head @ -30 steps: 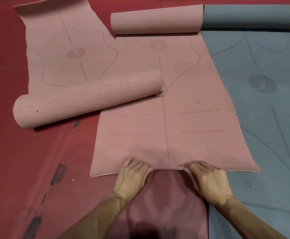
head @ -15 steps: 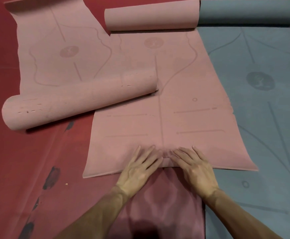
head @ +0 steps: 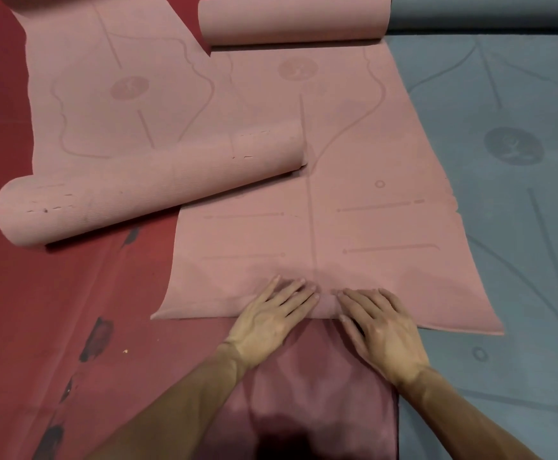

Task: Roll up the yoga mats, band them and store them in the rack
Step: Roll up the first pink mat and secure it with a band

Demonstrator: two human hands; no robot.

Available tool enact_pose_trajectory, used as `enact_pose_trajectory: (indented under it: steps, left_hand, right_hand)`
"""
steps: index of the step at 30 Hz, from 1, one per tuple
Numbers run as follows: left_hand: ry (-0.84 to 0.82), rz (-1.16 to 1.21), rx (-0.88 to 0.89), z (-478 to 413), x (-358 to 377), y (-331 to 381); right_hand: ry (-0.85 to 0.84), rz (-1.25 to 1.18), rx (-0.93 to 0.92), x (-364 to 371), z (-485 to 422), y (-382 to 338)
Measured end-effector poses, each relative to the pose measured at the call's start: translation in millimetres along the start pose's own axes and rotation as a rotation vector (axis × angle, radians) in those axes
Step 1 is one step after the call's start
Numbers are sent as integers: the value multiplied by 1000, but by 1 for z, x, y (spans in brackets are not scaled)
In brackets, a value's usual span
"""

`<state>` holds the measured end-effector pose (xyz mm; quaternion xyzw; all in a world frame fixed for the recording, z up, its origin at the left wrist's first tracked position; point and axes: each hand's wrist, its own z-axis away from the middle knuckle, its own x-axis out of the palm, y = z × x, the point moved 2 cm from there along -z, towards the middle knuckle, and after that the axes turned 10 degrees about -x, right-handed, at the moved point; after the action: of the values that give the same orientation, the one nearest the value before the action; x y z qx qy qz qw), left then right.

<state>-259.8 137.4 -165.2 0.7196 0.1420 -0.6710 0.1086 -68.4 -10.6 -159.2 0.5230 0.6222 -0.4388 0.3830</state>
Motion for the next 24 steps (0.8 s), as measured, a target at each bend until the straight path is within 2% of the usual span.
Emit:
enact_pose_trajectory:
  steps: [4,8,11,16,21,24]
  left_hand:
    - [-52,138,-4,1,-1,-1]
    - [-92,254,-80,1,0,-4]
    - [-120,255,-86,0,4,-7]
    - [-47,190,-60,4,8,-10]
    - [34,89,118,20,10,-23]
    - [99,57,75,19,6,-26]
  right_hand:
    - [-139,89,-49,11,13,8]
    - [-71,178,-173,-1,-1,11]
    - [-45,194,-223,-3,-6,0]
    - [-90,95,-112,11,-3,2]
    - [-120,14,-78,14,-3,5]
    - [-142,18,-41,14,-1,6]
